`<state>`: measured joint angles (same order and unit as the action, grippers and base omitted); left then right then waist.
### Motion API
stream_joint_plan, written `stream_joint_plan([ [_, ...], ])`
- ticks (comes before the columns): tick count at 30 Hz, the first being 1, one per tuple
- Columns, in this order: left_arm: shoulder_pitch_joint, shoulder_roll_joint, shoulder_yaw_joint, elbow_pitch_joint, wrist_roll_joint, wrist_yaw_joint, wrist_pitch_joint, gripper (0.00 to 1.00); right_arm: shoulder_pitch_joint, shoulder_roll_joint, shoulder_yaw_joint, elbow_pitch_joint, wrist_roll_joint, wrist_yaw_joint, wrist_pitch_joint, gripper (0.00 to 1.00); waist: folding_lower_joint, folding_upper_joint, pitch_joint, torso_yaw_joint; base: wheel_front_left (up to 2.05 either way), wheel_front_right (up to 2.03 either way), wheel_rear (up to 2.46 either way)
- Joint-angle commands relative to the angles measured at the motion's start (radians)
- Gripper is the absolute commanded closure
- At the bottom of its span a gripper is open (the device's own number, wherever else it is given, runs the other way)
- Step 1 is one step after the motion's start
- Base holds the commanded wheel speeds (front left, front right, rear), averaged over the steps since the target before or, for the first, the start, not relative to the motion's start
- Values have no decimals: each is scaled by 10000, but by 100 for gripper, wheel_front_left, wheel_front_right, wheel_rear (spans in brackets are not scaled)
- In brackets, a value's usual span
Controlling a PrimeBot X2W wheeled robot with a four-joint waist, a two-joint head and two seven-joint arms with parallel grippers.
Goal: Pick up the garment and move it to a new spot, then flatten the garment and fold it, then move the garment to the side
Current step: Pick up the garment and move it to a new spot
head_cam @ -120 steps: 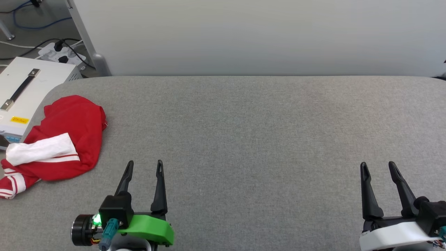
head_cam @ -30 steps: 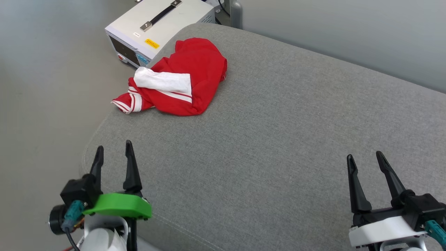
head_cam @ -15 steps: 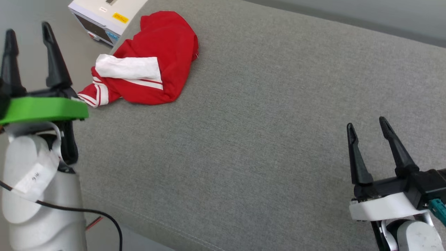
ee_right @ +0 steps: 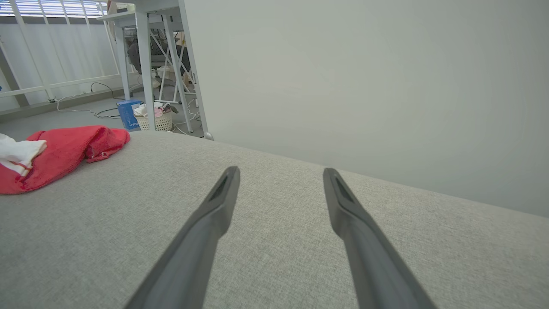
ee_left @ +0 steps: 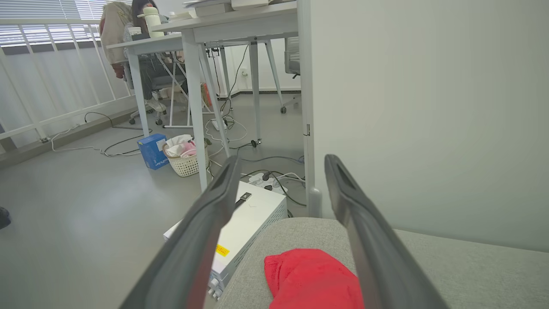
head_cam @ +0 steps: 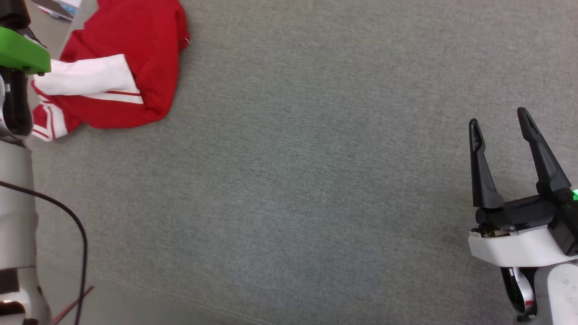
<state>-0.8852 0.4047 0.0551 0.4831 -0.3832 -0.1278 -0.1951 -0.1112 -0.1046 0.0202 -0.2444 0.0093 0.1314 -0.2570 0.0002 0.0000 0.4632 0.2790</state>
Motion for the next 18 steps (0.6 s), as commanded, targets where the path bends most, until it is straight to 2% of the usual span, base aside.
stream_joint_plan([
  [1,-329,263,-354,297,-415,-26,298,0,-202,-67,-19,-119,-127,-7,-47,0,-2,0,441,-412,0,0,0],
  [5,-694,946,-1747,1037,-1359,-27,1656,0,-202,-168,-61,-258,-154,-7,-47,0,-2,0,607,-475,0,0,0],
  [14,-1104,1937,-4374,2040,-3864,-28,6099,0,-237,-343,-74,-416,-184,-7,-47,0,-2,0,1041,-629,0,0,0],
  [18,-1187,2274,-5130,2182,-4338,-28,6956,0,-314,-364,-37,-460,-194,-7,-47,0,-2,0,1246,-758,0,0,0],
])
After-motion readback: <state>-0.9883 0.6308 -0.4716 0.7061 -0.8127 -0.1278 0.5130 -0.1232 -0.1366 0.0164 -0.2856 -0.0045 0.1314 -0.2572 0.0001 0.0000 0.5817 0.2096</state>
